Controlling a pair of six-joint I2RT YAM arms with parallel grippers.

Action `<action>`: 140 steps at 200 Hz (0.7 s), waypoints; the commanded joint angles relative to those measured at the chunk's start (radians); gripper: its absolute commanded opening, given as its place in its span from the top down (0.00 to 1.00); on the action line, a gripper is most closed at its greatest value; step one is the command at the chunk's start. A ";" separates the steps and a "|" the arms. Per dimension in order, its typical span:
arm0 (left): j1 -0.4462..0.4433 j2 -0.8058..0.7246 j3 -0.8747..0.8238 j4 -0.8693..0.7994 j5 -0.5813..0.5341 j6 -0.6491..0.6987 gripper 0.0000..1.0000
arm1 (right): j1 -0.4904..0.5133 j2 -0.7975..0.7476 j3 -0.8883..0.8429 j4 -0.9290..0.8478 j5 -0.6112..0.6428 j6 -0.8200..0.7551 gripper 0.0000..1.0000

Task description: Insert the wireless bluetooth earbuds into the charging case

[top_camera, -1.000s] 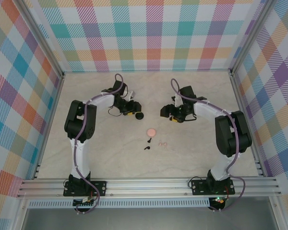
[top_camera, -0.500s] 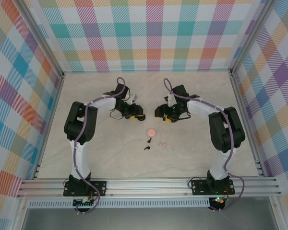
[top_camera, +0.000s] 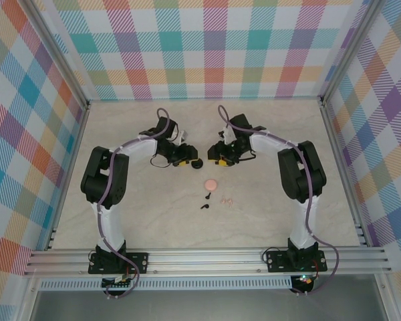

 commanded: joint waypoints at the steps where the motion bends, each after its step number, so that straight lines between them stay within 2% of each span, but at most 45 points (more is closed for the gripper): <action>1: 0.012 -0.049 -0.053 0.057 -0.011 -0.079 0.49 | 0.012 0.064 0.074 -0.052 -0.045 0.008 0.58; 51: 0.023 -0.076 -0.139 0.153 -0.044 -0.157 0.50 | 0.030 0.162 0.186 -0.077 -0.048 0.038 0.65; 84: 0.032 -0.070 -0.179 0.226 -0.014 -0.190 0.53 | 0.032 0.196 0.211 -0.064 -0.061 0.063 0.69; 140: 0.043 -0.032 -0.187 0.292 0.033 -0.221 0.54 | 0.044 0.223 0.221 -0.038 -0.083 0.086 0.69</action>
